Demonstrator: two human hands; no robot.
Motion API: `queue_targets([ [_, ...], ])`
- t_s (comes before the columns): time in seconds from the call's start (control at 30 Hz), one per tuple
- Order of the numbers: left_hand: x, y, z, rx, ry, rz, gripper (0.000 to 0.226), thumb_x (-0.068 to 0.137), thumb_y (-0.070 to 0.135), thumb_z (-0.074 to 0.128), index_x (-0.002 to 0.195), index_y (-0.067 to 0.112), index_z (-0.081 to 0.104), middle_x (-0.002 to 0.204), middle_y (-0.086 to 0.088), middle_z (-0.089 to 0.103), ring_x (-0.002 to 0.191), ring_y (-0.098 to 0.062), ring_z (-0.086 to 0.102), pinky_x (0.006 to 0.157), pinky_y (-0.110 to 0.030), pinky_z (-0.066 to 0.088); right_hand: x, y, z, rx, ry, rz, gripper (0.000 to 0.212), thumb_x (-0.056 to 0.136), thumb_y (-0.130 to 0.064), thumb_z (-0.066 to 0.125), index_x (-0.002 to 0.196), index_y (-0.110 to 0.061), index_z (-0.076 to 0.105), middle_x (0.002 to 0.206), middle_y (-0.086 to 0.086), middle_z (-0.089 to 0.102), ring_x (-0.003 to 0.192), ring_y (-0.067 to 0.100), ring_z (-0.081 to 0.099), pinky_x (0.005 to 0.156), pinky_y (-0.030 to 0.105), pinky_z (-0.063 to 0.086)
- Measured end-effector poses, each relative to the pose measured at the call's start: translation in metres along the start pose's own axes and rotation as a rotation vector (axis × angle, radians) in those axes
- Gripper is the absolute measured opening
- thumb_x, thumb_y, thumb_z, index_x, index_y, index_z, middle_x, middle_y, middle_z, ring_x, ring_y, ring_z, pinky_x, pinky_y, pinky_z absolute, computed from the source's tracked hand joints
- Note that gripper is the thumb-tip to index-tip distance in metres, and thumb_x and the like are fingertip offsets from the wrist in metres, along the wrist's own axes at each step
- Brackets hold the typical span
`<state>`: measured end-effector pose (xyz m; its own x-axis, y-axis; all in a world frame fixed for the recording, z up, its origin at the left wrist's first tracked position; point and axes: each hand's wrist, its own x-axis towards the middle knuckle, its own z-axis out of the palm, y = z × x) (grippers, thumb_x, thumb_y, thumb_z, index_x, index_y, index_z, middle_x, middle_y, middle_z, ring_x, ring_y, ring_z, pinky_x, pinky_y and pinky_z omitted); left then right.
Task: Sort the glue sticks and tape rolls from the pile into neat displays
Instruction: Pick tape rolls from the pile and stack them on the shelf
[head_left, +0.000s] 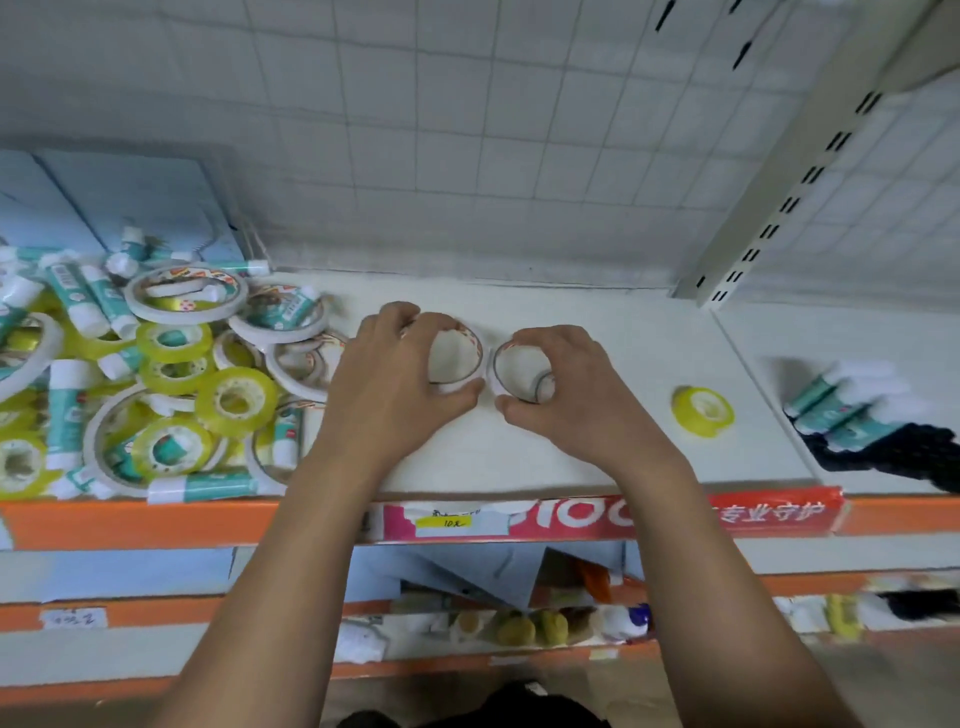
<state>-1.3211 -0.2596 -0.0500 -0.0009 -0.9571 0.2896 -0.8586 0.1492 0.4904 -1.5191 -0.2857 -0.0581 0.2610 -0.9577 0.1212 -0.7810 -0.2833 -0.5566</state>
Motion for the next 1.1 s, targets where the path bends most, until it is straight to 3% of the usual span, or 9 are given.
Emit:
queue_targets([
  [0.2,0.004,0.023,0.024,-0.002,-0.055,-0.018,0.058,0.072,0.049,0.073,0.125,0.03,0.058,0.129,-0.002,0.05,0.117,-0.027,0.047,0.096,-0.037,0.042,-0.009,0.032,-0.004,-0.043,-0.028,0.033,0.074,0.074,-0.044,0.073,0.139,-0.025,0.045,0.135,-0.002,0.042,0.123,0.021,0.04,0.098,0.027,0.035],
  [0.53,0.01,0.047,0.043,-0.123,-0.115,0.04,0.063,0.068,0.047,0.078,0.125,0.03,0.057,0.125,0.002,0.052,0.119,-0.02,0.047,0.099,-0.039,0.043,-0.016,0.051,-0.024,-0.045,-0.123,0.038,0.092,0.068,-0.057,0.077,0.146,-0.029,0.035,0.147,-0.003,0.036,0.136,0.021,0.029,0.111,0.04,0.033],
  [0.77,0.014,0.077,0.067,-0.116,-0.237,0.133,0.071,0.071,0.053,0.075,0.133,0.027,0.051,0.133,0.005,0.05,0.117,-0.018,0.05,0.098,-0.04,0.046,-0.024,0.081,-0.046,-0.073,-0.196,0.095,0.087,0.068,-0.05,0.08,0.143,-0.024,0.042,0.141,-0.004,0.046,0.129,0.019,0.041,0.106,0.038,0.038],
  [1.0,0.014,0.074,0.077,-0.07,-0.308,0.099,0.094,0.066,0.054,0.081,0.143,0.026,0.036,0.146,0.004,0.04,0.127,-0.02,0.045,0.105,-0.04,0.042,-0.026,0.087,-0.049,-0.05,-0.143,0.035,0.066,0.069,-0.038,0.083,0.126,-0.019,0.055,0.124,0.0,0.056,0.117,0.015,0.047,0.085,0.019,0.032],
  [1.1,0.014,0.064,0.072,-0.041,-0.301,0.031,0.108,0.058,0.061,0.082,0.145,0.023,0.033,0.145,-0.001,0.041,0.128,-0.023,0.041,0.103,-0.036,0.039,-0.019,0.082,-0.046,-0.086,-0.184,0.021,0.065,0.067,-0.045,0.083,0.121,-0.022,0.056,0.117,-0.001,0.058,0.111,0.019,0.05,0.09,0.031,0.041],
])
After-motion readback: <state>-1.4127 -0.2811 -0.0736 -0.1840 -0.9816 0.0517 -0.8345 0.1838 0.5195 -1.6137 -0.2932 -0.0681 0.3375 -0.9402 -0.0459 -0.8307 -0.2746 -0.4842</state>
